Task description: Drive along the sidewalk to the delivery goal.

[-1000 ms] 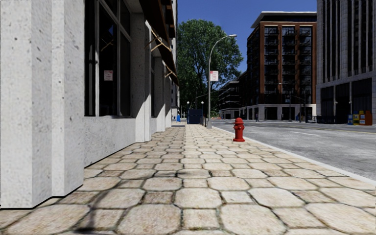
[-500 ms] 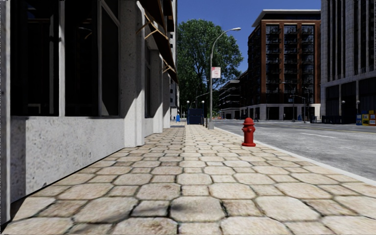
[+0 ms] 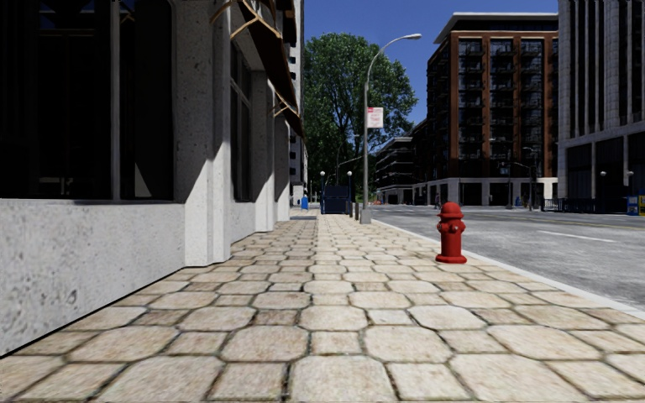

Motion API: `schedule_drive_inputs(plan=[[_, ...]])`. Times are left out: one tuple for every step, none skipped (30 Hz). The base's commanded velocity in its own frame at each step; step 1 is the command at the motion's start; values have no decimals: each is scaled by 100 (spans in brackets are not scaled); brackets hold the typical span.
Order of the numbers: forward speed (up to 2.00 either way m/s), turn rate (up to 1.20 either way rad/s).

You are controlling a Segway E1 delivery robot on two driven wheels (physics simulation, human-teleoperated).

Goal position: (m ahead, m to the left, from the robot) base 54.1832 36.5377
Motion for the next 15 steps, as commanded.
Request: schedule_drive_inputs(plan=[[200,0],[200,0],[200,0],[200,0],[200,0],[200,0],[200,0],[200,0],[200,0],[200,0],[200,0],[200,0],[200,0],[200,0],[200,0]])
